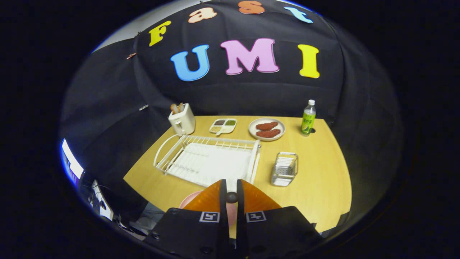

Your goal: Take the plate from the dish rack, then take the spoon from the basket and place it into the plate.

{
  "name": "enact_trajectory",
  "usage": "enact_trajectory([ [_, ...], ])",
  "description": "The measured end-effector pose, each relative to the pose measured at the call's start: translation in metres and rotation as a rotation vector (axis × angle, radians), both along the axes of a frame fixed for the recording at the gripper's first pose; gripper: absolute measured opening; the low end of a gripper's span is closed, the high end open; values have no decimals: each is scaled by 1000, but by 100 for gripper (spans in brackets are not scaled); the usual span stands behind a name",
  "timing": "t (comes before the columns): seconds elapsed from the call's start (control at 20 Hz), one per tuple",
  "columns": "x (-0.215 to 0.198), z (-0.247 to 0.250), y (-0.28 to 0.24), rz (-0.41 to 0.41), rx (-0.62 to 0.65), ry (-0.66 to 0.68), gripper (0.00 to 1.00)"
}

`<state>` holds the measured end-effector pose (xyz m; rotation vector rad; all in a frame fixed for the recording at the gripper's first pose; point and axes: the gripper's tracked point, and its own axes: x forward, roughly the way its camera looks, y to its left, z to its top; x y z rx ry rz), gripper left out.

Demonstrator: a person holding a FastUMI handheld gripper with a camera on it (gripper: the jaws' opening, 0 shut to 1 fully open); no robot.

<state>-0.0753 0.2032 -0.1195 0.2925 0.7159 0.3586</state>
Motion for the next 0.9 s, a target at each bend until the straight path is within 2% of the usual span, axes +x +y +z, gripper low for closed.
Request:
enact_trajectory([
  [0.15, -13, -31, 52, 91, 40, 28, 12],
  [0.4, 4, -62, 106, 203, 31, -27, 12],
  [0.6, -12, -85, 104, 252, -11, -41, 12],
  [0.9, -53, -124, 82, 320, -6, 78, 14],
])
